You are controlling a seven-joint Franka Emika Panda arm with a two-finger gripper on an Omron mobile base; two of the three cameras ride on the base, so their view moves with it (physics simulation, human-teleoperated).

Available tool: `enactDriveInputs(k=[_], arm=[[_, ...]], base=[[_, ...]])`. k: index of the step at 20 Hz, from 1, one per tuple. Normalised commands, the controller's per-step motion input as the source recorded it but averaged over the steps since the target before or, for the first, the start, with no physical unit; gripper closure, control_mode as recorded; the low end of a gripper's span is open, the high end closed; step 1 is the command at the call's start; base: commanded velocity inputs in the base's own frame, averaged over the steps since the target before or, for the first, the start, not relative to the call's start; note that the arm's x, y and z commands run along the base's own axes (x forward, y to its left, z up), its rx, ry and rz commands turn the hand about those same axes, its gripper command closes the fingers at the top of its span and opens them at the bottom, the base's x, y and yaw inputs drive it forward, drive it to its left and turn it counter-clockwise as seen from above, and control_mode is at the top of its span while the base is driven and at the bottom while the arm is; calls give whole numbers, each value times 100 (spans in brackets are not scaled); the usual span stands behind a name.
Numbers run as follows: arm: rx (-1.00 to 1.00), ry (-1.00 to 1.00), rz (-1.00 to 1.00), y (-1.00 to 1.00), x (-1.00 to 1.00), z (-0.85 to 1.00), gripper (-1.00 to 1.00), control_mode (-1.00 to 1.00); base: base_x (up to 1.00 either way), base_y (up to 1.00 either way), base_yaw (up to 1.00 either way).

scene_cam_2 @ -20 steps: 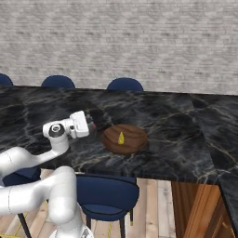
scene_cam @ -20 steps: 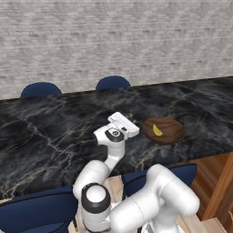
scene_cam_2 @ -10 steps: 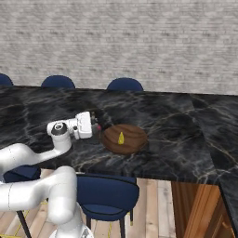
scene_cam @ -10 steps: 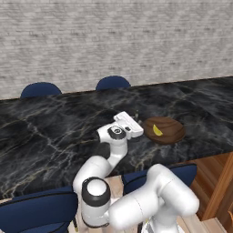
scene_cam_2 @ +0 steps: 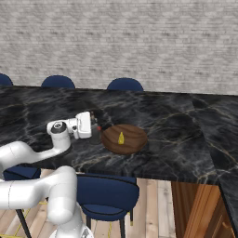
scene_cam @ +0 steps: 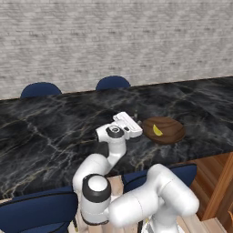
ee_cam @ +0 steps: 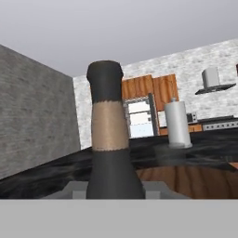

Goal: There is a bowl on the dining counter. Grab a lemon wedge from the fridge and place it in the bowl. Then get the liquor bottle and glass cup from the cabinet and place them next to the bowl.

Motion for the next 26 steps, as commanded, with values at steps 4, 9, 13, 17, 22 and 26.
enactDriveInputs(k=[4, 9, 13, 17, 22, 26], arm=[[0, 0, 0, 6, -5, -6, -100, -100], [0, -3, 0, 1, -30, 21, -100, -100], [0, -11, 0, 8, -36, 85, -100, -100], [0, -20, 0, 11, -16, 100, -100, -100], [3, -18, 0, 6, -28, 100, -100, -100], [16, -1, 12, 3, -52, 100, -100, -100]], base=[[0, 0, 0], [0, 0, 0], [0, 0, 0], [0, 0, 0], [0, 0, 0], [0, 0, 0]])
